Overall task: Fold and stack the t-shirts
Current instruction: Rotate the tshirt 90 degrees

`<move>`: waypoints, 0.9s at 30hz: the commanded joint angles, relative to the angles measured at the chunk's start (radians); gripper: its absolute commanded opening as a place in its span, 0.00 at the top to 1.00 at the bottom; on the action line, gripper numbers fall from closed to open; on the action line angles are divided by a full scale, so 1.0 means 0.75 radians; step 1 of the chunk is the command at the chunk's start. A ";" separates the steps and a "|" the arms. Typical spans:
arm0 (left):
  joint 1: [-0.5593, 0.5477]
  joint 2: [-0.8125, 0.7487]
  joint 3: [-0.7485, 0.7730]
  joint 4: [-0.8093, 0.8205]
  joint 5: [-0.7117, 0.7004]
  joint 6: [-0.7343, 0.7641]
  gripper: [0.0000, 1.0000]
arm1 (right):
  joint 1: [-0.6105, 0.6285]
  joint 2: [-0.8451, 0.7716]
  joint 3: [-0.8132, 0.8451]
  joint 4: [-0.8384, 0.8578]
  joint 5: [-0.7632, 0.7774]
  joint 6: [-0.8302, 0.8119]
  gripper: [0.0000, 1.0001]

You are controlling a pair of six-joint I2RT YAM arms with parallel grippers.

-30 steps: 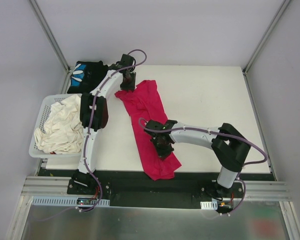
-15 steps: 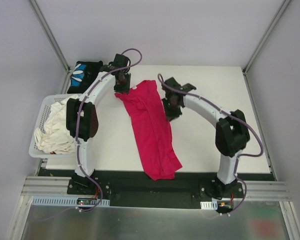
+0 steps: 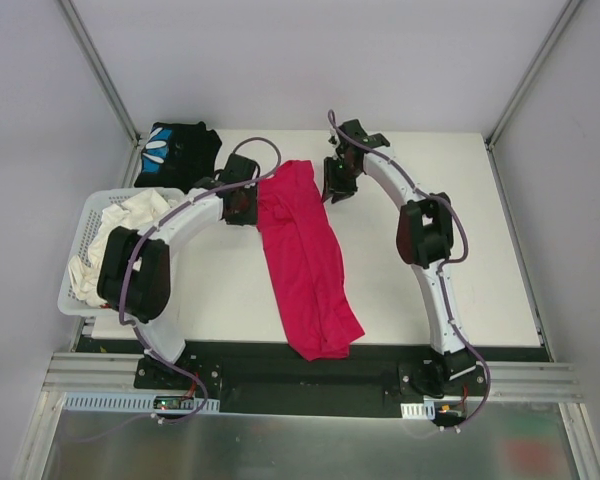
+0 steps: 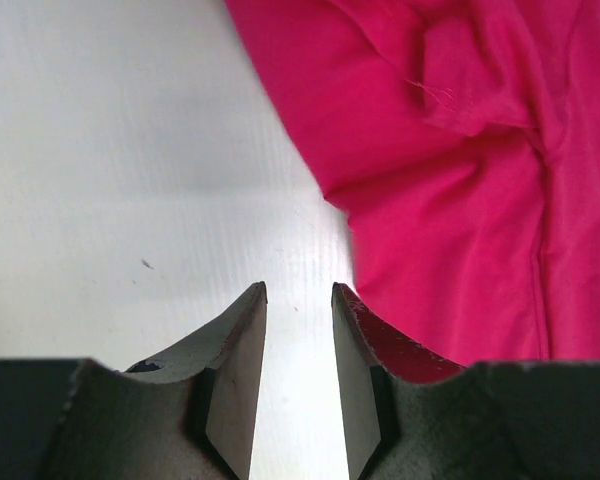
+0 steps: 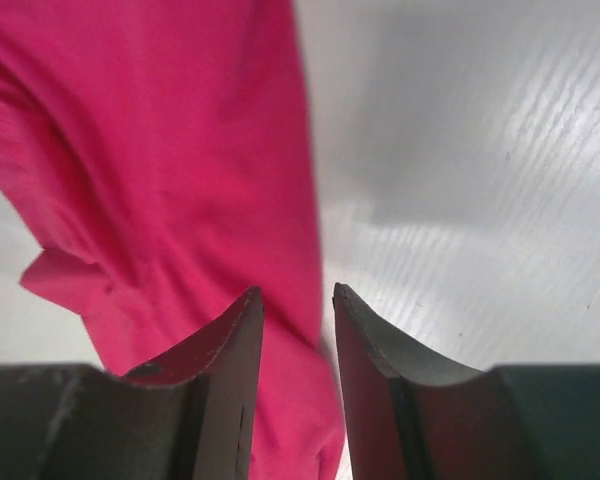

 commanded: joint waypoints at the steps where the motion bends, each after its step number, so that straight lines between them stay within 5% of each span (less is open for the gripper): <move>1: -0.087 -0.164 -0.067 0.142 -0.097 -0.052 0.68 | -0.007 -0.054 -0.143 0.092 -0.139 0.040 0.62; 20: -0.171 -0.132 -0.024 0.138 -0.075 -0.032 0.68 | -0.005 0.080 -0.103 0.171 -0.221 0.111 0.63; 22: -0.171 -0.146 -0.030 0.134 -0.083 -0.025 0.68 | -0.005 0.083 -0.111 0.176 -0.209 0.109 0.68; 25: -0.171 -0.162 -0.038 0.132 -0.097 -0.015 0.68 | -0.013 0.087 -0.133 0.176 -0.183 0.109 0.95; 27: -0.171 -0.168 -0.046 0.130 -0.110 -0.013 0.68 | -0.017 0.077 -0.156 0.190 -0.180 0.118 0.99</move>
